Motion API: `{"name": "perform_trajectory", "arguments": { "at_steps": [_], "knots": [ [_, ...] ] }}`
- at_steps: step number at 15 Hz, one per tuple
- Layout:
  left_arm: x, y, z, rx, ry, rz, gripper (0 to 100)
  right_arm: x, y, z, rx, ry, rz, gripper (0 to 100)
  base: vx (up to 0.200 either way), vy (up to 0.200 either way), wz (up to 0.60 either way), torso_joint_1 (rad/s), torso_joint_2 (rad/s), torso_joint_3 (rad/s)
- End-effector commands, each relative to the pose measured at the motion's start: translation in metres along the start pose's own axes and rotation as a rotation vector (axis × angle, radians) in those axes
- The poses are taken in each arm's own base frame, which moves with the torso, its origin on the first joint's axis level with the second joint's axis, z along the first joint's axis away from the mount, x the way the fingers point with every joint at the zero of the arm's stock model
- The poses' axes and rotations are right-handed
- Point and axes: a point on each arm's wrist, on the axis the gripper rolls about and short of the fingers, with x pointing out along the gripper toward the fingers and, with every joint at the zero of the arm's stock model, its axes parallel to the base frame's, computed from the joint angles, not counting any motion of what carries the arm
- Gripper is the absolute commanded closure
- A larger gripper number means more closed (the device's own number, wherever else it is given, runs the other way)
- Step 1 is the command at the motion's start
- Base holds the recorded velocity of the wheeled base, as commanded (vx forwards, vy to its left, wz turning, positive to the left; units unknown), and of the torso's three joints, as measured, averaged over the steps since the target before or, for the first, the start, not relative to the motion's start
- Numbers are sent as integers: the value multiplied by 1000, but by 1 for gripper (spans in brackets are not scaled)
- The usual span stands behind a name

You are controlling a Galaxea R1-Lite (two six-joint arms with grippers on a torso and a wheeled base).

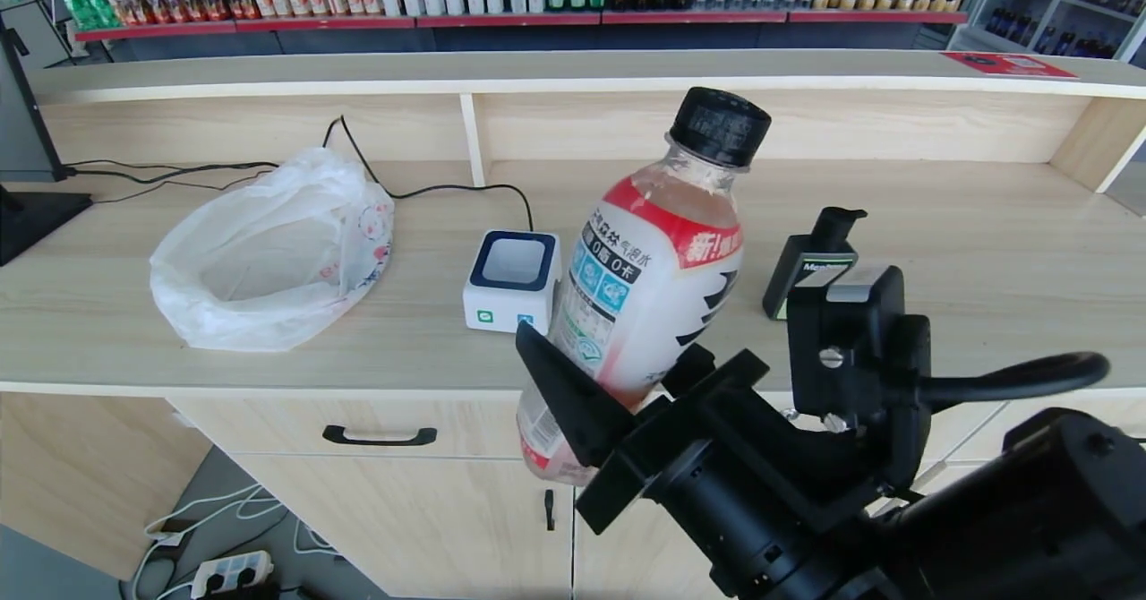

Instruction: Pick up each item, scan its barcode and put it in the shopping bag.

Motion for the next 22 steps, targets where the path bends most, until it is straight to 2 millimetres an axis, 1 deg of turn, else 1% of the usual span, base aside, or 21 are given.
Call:
{"name": "perform_trajectory", "arguments": {
  "at_steps": [1, 5, 7, 9, 11, 13, 14, 16, 17, 19, 21, 22],
  "knots": [
    [0, 0, 0, 0, 1, 0, 0, -3, 0, 2, 45, 0, 26, 100, 0, 0, 0, 0, 0, 0],
    [0, 0, 0, 0, 1, 1, 0, -11, -3, 11, 210, 10, 137, 100, 0, 0, 0, 0, 0, 0],
    [0, 0, 0, 0, 1, 1, 0, -11, -7, 16, 302, 6, 176, 100, 0, 0, 0, 0, 0, 0],
    [0, 0, 0, 0, 1, 1, 0, -7, -24, 19, 409, 3, 169, 100, 0, 0, 0, 0, 0, 0],
    [0, 0, 0, 0, 1, 1, 0, -4, -33, 21, 427, 6, 195, 100, 0, 0, 0, 0, 0, 0],
    [0, 0, 0, 0, 1, 0, 0, -4, -32, 26, 452, -2, 226, 100, 0, 0, 0, 0, 0, 0],
    [0, 0, 0, 0, 1, 1, 0, -7, -28, 32, 496, -6, 258, 100, 0, 0, 0, 0, 0, 0],
    [0, 0, 0, 0, 1, 0, 0, -11, -28, 42, 581, -17, 282, 100, 0, 0, 0, 0, 0, 0],
    [0, 0, 0, 0, 1, 0, 0, -14, -28, 45, 596, -19, 295, 100, 0, 0, 0, 0, 0, 0],
    [0, 0, 0, 0, 1, 1, 0, -25, -30, 45, 590, 14, 322, 100, 0, 0, 0, 0, 0, 0],
    [0, 0, 0, 0, 1, 0, 0, -31, -31, 43, 587, 35, 331, 100, 0, 0, 0, 0, 0, 0],
    [0, 0, 0, 0, 1, 0, 0, -32, -31, 46, 588, 29, 335, 100, 0, 0, 0, 0, 0, 0]
  ]
}}
